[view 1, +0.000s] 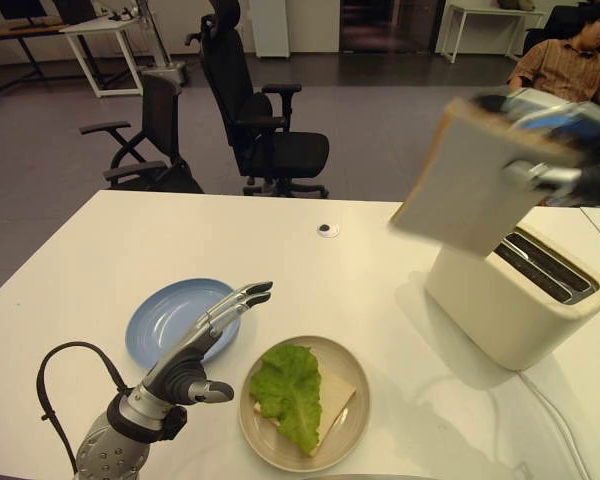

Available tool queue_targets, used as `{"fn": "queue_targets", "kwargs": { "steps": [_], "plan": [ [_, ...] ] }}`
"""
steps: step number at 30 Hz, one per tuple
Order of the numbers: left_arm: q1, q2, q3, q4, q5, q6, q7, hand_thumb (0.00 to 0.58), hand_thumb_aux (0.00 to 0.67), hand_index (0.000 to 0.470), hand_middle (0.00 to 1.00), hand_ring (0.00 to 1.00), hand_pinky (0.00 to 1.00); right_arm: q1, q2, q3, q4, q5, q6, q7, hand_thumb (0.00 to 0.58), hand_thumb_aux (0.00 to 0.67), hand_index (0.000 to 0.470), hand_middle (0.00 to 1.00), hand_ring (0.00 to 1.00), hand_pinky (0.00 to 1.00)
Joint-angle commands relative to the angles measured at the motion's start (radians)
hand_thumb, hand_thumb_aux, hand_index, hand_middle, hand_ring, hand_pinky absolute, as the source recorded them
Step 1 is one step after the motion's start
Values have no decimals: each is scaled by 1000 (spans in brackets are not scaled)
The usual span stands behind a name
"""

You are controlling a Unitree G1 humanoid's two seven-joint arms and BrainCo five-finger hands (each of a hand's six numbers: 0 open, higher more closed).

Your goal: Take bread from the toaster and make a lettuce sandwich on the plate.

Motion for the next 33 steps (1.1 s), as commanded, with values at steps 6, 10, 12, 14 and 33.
{"fn": "queue_targets", "kwargs": {
  "steps": [6, 10, 12, 14, 33],
  "plan": [
    [-42, -49, 107, -90, 188, -231, 59, 0, 0, 0, 0, 0, 0, -267, 394, 669, 484, -184, -30, 545, 580, 670, 470, 0, 0, 0],
    [-32, -57, 62, -97, 286, -248, 43, 0, 0, 0, 0, 0, 0, -268, 516, 709, 628, -245, -79, 532, 580, 670, 470, 0, 0, 0],
    [-25, -64, 27, -99, 366, -263, 31, 0, 0, 0, 0, 0, 0, -269, 558, 697, 693, -254, -91, 519, 580, 670, 470, 0, 0, 0],
    [-18, -62, 5, -108, 407, -267, 26, 0, 0, 0, 0, 0, 0, -271, 578, 688, 737, -265, -106, 518, 580, 670, 470, 0, 0, 0],
    [29, 6, 21, -125, 597, -278, 40, 0, 0, 0, 0, 0, 0, -275, 628, 669, 795, -443, -163, 381, 580, 670, 470, 0, 0, 0]
  ]
}}
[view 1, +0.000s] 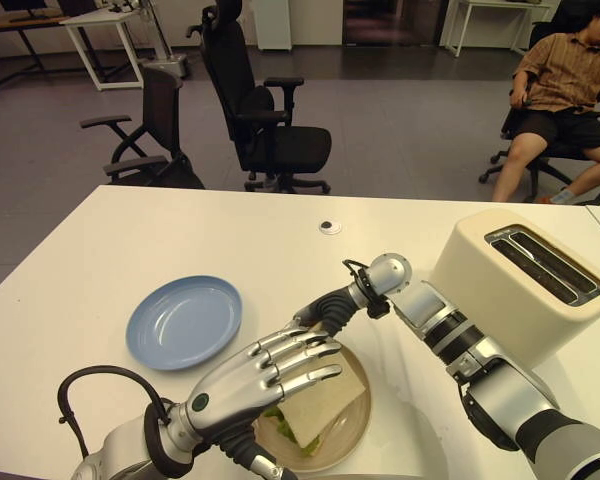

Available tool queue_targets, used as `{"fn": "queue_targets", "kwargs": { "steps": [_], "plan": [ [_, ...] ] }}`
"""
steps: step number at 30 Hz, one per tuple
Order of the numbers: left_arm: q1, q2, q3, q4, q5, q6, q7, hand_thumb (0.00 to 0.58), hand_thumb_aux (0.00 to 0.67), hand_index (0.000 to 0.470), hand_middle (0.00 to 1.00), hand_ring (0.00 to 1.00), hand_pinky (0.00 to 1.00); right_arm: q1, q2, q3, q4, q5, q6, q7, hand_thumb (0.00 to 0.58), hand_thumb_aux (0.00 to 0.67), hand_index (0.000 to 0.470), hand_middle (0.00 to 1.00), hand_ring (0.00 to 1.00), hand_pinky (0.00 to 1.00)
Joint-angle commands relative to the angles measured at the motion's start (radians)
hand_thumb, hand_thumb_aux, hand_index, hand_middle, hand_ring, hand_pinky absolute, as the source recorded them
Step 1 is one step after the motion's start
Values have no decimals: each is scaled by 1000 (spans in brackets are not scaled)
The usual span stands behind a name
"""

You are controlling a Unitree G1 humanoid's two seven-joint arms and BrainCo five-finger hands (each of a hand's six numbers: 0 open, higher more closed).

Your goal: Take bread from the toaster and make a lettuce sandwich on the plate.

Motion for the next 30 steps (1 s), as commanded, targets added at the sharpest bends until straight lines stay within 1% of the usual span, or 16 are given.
{"fn": "queue_targets", "kwargs": {
  "steps": [1, 3, 8, 14, 16, 18, 21, 22, 23, 24, 27, 30],
  "plan": [
    [33, 36, 29, -8, 77, -13, -6, 0, 0, 0, 0, 0, 0, 0, -12, 22, -25, -76, -27, -39, 580, 670, 470, 0, 0, 0],
    [53, 40, 42, -18, 107, -18, 2, 0, 0, 0, 0, 0, 0, 20, -22, 40, -54, -115, -38, -54, 580, 670, 470, 0, 0, 0],
    [83, 37, 61, -16, 256, -42, 40, 0, 0, 0, 0, 0, 0, 45, -46, 73, -98, -202, -64, -110, 580, 670, 470, 0, 0, 0],
    [105, 53, 27, 14, 451, -48, 116, 0, 0, 0, 0, 0, 0, 34, -49, 88, -78, -269, -102, -176, 579, 649, 455, 0, 0, 0],
    [119, 55, -3, 8, 564, -33, 150, 0, 0, 0, 0, 0, 0, 30, -48, 86, -71, -279, -109, -192, 577, 623, 437, 0, 0, 0],
    [149, 66, -22, 4, 650, -8, 190, 0, 0, 0, 0, 0, 0, 27, -49, 81, -72, -282, -113, -198, 560, 547, 383, 0, 0, 0],
    [180, 113, -52, 62, 765, 66, 280, 0, 0, 0, 0, 0, 0, 19, -54, 56, -72, -285, -121, -224, 551, 520, 365, 0, 0, 0],
    [183, 124, -68, 85, 786, 89, 308, 0, 0, 0, 0, 0, 0, 18, -53, 46, -78, -281, -122, -232, 526, 465, 326, 0, 0, 0],
    [184, 133, -89, 104, 795, 113, 335, 0, 0, 0, 0, 0, 0, 16, -52, 33, -88, -278, -124, -246, 420, 318, 223, 0, 0, 0],
    [182, 141, -108, 120, 792, 129, 356, 0, 0, 0, 0, 0, 0, 12, -49, 15, -101, -277, -128, -273, 0, 0, 0, 0, 0, 0],
    [165, 178, -166, 172, 769, 169, 408, 0, 0, 0, 0, 0, 0, -7, -21, -90, -153, -268, -175, -445, 0, 0, 0, 0, 0, 0],
    [137, 201, -227, 229, 753, 206, 458, 0, 0, 0, 0, 0, 0, 24, -20, -186, -261, -216, -188, -533, 0, 0, 0, 0, 0, 0]
  ]
}}
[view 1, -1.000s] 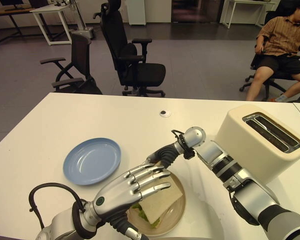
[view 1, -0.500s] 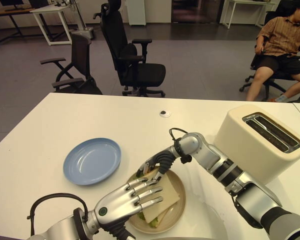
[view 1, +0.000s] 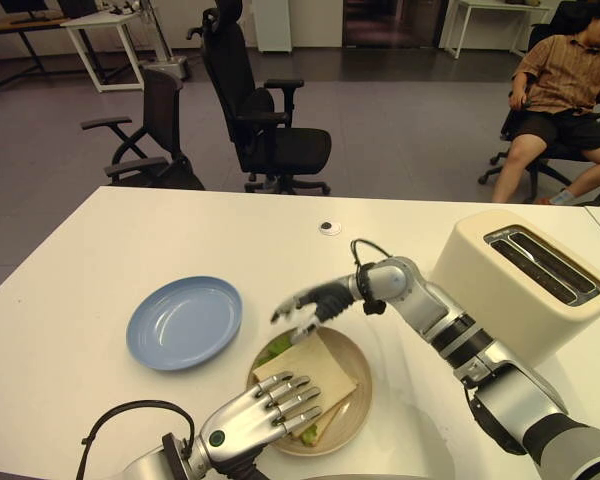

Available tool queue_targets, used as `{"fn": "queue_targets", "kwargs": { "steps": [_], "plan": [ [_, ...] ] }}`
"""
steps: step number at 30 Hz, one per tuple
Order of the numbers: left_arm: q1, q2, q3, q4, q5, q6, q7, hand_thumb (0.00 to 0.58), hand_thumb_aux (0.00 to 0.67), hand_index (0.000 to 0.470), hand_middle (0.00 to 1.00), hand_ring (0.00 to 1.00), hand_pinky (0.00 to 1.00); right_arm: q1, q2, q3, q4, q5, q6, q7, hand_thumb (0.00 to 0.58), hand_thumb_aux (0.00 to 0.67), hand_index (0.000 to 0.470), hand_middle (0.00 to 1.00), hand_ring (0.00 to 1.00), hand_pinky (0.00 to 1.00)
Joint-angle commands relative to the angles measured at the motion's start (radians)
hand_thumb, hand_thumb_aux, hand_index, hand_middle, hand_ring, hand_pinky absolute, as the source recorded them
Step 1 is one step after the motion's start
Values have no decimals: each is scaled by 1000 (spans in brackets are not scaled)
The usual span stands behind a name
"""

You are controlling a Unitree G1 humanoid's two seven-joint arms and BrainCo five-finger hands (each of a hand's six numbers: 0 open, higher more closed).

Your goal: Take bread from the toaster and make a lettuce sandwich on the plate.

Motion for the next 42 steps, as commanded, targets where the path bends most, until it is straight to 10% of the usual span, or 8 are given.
{"fn": "queue_targets", "kwargs": {
  "steps": [1, 14, 15, 16, 17, 18, 31, 42],
  "plan": [
    [-16, 57, -95, 140, 57, 46, -9, 0, 0, 0, 0, 0, 0, 27, -9, -109, -149, 72, -7, -77, 0, 0, 0, 0, 0, 0],
    [-211, 91, -118, 124, -461, 16, 28, 0, 0, 0, 0, 0, 0, 428, -351, -345, -597, 151, 4, -59, 0, 0, 0, 0, 0, 0],
    [-205, 91, -48, 74, -509, -2, 60, 0, 0, 0, 0, 0, 0, 468, -375, -366, -628, 148, 4, -63, 0, 0, 0, 443, 443, 443],
    [-203, 92, 31, 25, -563, -12, 80, 58, 34, 24, 580, 580, 580, 506, -397, -393, -661, 139, 9, -70, 0, 0, 0, 1000, 1000, 1000],
    [-197, 101, 106, -9, -618, -21, 84, 532, 478, 335, 1000, 1000, 1000, 548, -423, -423, -696, 131, 13, -74, 526, 465, 326, 1000, 1000, 1000],
    [-184, 118, 166, -10, -686, -40, 79, 571, 586, 411, 1000, 1000, 1000, 602, -455, -454, -733, 126, 14, -69, 580, 670, 470, 1000, 1000, 1000],
    [-70, 323, -72, 315, -785, -45, -437, 580, 670, 470, 1000, 1000, 1000, 940, -633, -268, -749, 38, -27, 118, 580, 670, 470, 1000, 1000, 1000],
    [-524, -17, -389, 578, -134, 176, -70, 580, 670, 470, 1000, 1000, 1000, 842, -357, -76, -314, -273, 85, -208, 580, 670, 470, 1000, 1000, 1000]
  ]
}}
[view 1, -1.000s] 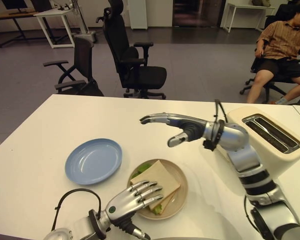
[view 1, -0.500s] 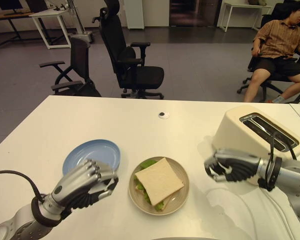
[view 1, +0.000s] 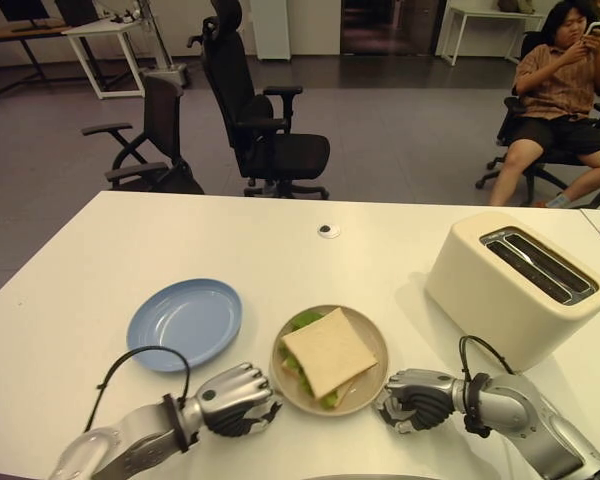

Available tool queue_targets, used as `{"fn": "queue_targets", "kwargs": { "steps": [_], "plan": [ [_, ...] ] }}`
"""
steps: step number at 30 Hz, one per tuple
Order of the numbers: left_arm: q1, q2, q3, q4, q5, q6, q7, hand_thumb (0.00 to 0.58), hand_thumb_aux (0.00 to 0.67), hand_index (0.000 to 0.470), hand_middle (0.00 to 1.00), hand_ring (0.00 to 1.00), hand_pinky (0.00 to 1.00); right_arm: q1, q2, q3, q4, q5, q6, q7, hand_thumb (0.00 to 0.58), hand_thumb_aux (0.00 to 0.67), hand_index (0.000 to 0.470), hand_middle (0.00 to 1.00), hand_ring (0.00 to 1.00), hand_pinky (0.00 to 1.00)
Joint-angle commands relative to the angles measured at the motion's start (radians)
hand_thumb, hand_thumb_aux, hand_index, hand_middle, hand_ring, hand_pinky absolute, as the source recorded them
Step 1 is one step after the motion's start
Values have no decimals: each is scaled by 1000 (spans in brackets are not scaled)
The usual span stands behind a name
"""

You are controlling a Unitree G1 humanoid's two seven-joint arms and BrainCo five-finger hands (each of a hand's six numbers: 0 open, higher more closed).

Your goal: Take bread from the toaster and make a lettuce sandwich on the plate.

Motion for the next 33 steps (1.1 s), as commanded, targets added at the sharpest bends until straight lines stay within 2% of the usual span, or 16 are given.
{"fn": "queue_targets", "kwargs": {
  "steps": [1, 5, 9, 11, 13, 15, 16, 17, 18, 19, 20, 22, 24, 25, 26, 33],
  "plan": [
    [-191, -146, -169, 237, 205, 140, 93, 580, 670, 470, 1000, 1000, 1000, -76, 112, 19, 302, -82, 134, -139, 580, 670, 470, 1000, 1000, 1000],
    [-454, -264, -224, 463, 174, 200, 180, 580, 670, 470, 1000, 1000, 1000, -256, 182, -50, 542, -44, 134, -320, 580, 670, 470, 1000, 1000, 1000],
    [-559, -273, -244, 570, 135, 214, 238, 580, 670, 470, 1000, 1000, 1000, -318, 211, -62, 575, -18, 73, -398, 580, 670, 470, 1000, 1000, 1000],
    [-533, -252, -242, 548, 99, 196, 248, 580, 670, 470, 1000, 1000, 1000, -301, 220, -58, 527, -3, 36, -410, 563, 554, 389, 1000, 1000, 1000],
    [-471, -220, -225, 471, 41, 170, 239, 580, 670, 470, 1000, 1000, 1000, -275, 225, -64, 470, 20, -2, -422, 458, 363, 254, 1000, 1000, 1000],
    [-382, -178, -185, 327, -47, 150, 210, 580, 670, 470, 1000, 1000, 1000, -239, 225, -106, 396, 74, -40, -438, 112, 68, 48, 1000, 1000, 1000],
    [-337, -162, -162, 251, -114, 137, 182, 494, 413, 289, 855, 855, 855, -221, 222, -136, 361, 99, -59, -455, 0, 0, 0, 1000, 1000, 1000],
    [-291, -148, -137, 171, -194, 127, 149, 340, 239, 168, 588, 588, 588, -203, 220, -171, 326, 127, -68, -469, 0, 0, 0, 1000, 1000, 1000],
    [-251, -140, -114, 97, -271, 123, 120, 36, 21, 15, 243, 243, 243, -187, 219, -203, 295, 155, -76, -481, 0, 0, 0, 1000, 1000, 1000],
    [-214, -135, -94, 26, -348, 124, 90, 0, 0, 0, 59, 59, 59, -172, 221, -230, 267, 186, -79, -485, 0, 0, 0, 1000, 1000, 1000],
    [-178, -134, -77, -42, -429, 127, 61, 0, 0, 0, 0, 0, 0, -157, 226, -251, 236, 223, -82, -482, 0, 0, 0, 1000, 1000, 1000],
    [-131, -145, -58, -142, -585, 138, 13, 0, 0, 0, 0, 0, 0, -141, 242, -266, 198, 282, -95, -471, 0, 0, 0, 1000, 1000, 1000],
    [-114, -177, -54, -187, -726, 167, -34, 0, 0, 0, 0, 0, 0, -136, 263, -255, 194, 329, -119, -453, 0, 0, 0, 733, 733, 733],
    [-113, -196, -54, -193, -784, 185, -56, 0, 0, 0, 0, 0, 0, -132, 275, -249, 196, 363, -126, -436, 0, 0, 0, 427, 427, 427],
    [-116, -218, -54, -194, -843, 208, -80, 0, 0, 0, 0, 0, 0, -125, 288, -244, 200, 399, -129, -416, 0, 0, 0, 0, 0, 0],
    [-102, -292, -14, -187, -964, 285, -175, 0, 0, 0, 0, 0, 0, -145, 358, -262, 251, 653, -153, -280, 0, 0, 0, 0, 0, 0]
  ]
}}
